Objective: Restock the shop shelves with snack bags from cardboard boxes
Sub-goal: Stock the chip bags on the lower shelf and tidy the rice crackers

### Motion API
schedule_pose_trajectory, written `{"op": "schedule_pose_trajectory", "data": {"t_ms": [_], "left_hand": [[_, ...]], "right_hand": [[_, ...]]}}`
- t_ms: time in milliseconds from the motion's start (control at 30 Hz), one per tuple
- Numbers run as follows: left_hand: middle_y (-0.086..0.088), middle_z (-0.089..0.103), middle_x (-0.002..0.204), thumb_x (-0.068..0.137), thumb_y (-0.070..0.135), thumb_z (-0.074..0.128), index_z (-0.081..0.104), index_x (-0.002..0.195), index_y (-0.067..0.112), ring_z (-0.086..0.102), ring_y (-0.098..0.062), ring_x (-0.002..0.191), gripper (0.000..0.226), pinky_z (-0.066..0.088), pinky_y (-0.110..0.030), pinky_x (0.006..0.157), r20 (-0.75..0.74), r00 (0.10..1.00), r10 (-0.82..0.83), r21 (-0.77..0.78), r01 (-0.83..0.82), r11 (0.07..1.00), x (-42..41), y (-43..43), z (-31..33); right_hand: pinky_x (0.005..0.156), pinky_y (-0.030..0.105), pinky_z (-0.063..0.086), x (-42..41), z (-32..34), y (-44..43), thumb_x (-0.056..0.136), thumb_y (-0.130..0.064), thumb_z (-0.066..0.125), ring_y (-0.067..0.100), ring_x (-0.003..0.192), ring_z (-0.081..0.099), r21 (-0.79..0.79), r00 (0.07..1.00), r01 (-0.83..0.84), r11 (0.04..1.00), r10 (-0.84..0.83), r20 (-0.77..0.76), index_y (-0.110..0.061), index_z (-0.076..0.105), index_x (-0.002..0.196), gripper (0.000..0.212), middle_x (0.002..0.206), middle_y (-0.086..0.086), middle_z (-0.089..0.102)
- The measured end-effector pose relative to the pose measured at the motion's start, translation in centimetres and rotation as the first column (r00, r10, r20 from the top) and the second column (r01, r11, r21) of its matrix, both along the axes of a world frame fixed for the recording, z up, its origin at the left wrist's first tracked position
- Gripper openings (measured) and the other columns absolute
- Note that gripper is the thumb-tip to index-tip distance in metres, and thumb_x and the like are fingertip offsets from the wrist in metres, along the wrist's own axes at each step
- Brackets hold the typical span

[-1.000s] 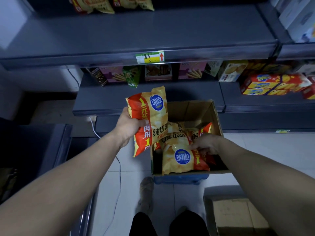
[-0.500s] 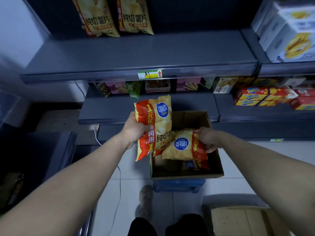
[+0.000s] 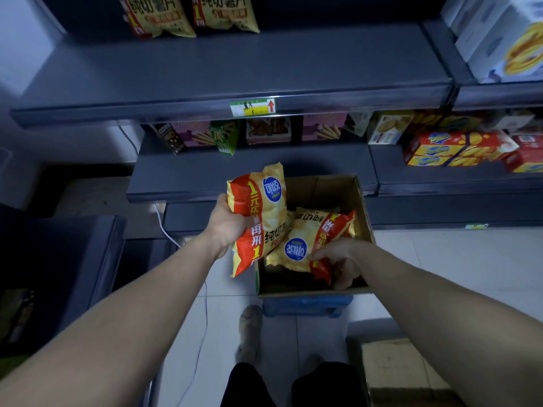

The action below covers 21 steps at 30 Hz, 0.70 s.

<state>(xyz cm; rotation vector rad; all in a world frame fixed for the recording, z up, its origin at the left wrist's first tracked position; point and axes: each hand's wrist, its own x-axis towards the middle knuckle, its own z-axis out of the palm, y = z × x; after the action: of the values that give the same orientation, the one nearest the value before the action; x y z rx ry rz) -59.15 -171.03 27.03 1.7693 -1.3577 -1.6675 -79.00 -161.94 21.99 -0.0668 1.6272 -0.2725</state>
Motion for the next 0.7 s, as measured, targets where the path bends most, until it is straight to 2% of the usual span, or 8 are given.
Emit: {"op": "schedule_pose_trajectory", "data": {"t_ms": [100, 167, 300, 467, 533, 567, 633, 700], "left_hand": [[-0.01, 0.06, 0.118, 0.077, -0.006, 0.071, 0.037, 0.129, 0.01, 0.059, -0.026, 0.1, 0.064, 0.048, -0.039, 0.083, -0.019, 1.0, 0.022, -0.013, -0.022, 1.0, 0.1, -0.4, 0.3], [-0.009, 0.06, 0.116, 0.077, -0.006, 0.071, 0.037, 0.127, 0.011, 0.058, -0.025, 0.1, 0.063, 0.049, -0.04, 0.083, -0.026, 0.999, 0.029, -0.021, -0.029, 0.999, 0.1, -0.6, 0.7], [-0.007, 0.06, 0.113, 0.077, -0.004, 0.072, 0.039, 0.12, 0.015, 0.059, -0.026, 0.101, 0.057, 0.05, -0.042, 0.086, -0.033, 0.999, 0.013, -0.037, -0.014, 0.999, 0.1, -1.0, 1.7], [-0.008, 0.063, 0.112, 0.077, -0.006, 0.07, 0.042, 0.119, 0.014, 0.061, -0.027, 0.101, 0.055, 0.051, -0.046, 0.088, -0.072, 0.997, 0.014, -0.059, -0.019, 0.998, -0.3, -1.3, 4.1], [-0.008, 0.064, 0.113, 0.077, -0.006, 0.07, 0.043, 0.121, 0.014, 0.062, -0.026, 0.101, 0.055, 0.051, -0.044, 0.087, -0.079, 0.997, 0.003, -0.084, -0.01, 0.996, -0.5, -1.7, 5.6], [-0.008, 0.064, 0.113, 0.076, -0.007, 0.07, 0.044, 0.121, 0.013, 0.062, -0.026, 0.102, 0.056, 0.051, -0.043, 0.088, -0.085, 0.996, -0.004, -0.099, -0.004, 0.995, -0.5, -1.9, 6.4], [-0.008, 0.066, 0.114, 0.075, -0.006, 0.072, 0.046, 0.122, 0.011, 0.064, -0.025, 0.103, 0.057, 0.051, -0.044, 0.091, -0.085, 0.996, -0.026, -0.126, 0.015, 0.992, -0.8, -2.4, 8.3], [-0.009, 0.068, 0.113, 0.073, -0.005, 0.073, 0.049, 0.123, 0.01, 0.065, -0.026, 0.103, 0.058, 0.052, -0.044, 0.092, -0.087, 0.994, -0.064, -0.154, 0.05, 0.987, -1.0, -2.9, 10.3]], "right_hand": [[0.081, 0.05, 0.054, 0.4, -0.8, -0.4, 0.078, -0.002, 0.071, 0.039, 0.126, 0.042, -0.125, 0.988, 0.155, 0.98, -0.153, 0.027, -0.021, 0.036, 0.137, 0.071, 0.14, 0.014, 0.04], [0.077, 0.042, 0.056, 0.4, -1.0, -1.1, 0.079, -0.003, 0.07, 0.034, 0.121, 0.048, -0.24, 0.973, 0.167, 0.956, -0.2, -0.119, -0.02, 0.042, 0.132, 0.063, 0.132, 0.01, 0.048], [0.092, 0.037, 0.051, -0.2, 0.9, -2.4, 0.081, -0.019, 0.072, 0.032, 0.114, 0.058, -0.298, 0.828, -0.008, 0.954, -0.161, -0.537, -0.006, 0.052, 0.126, 0.05, 0.125, 0.015, 0.059], [0.092, 0.04, 0.052, -2.1, 5.6, -3.5, 0.088, -0.014, 0.054, 0.035, 0.11, 0.06, -0.337, 0.691, -0.191, 0.922, -0.117, -0.713, 0.0, 0.06, 0.118, 0.034, 0.12, 0.02, 0.062], [0.087, 0.038, 0.054, -2.7, 7.9, -3.9, 0.086, -0.011, 0.053, 0.034, 0.102, 0.063, -0.395, 0.684, -0.259, 0.881, -0.121, -0.719, -0.004, 0.068, 0.102, 0.024, 0.107, 0.019, 0.066], [0.08, 0.034, 0.053, -3.2, 9.0, -4.0, 0.085, -0.01, 0.052, 0.032, 0.093, 0.063, -0.424, 0.685, -0.284, 0.86, -0.127, -0.717, -0.009, 0.068, 0.084, 0.016, 0.094, 0.017, 0.066], [0.065, 0.029, 0.043, -4.1, 11.9, -4.3, 0.084, -0.006, 0.048, 0.026, 0.077, 0.055, -0.472, 0.677, -0.326, 0.819, -0.147, -0.721, -0.019, 0.052, 0.059, 0.029, 0.072, 0.009, 0.056], [0.058, 0.029, 0.037, -4.7, 15.3, -4.5, 0.085, -0.002, 0.046, 0.025, 0.067, 0.05, -0.486, 0.653, -0.412, 0.771, -0.123, -0.748, -0.019, 0.047, 0.058, 0.032, 0.063, 0.005, 0.049]]}}
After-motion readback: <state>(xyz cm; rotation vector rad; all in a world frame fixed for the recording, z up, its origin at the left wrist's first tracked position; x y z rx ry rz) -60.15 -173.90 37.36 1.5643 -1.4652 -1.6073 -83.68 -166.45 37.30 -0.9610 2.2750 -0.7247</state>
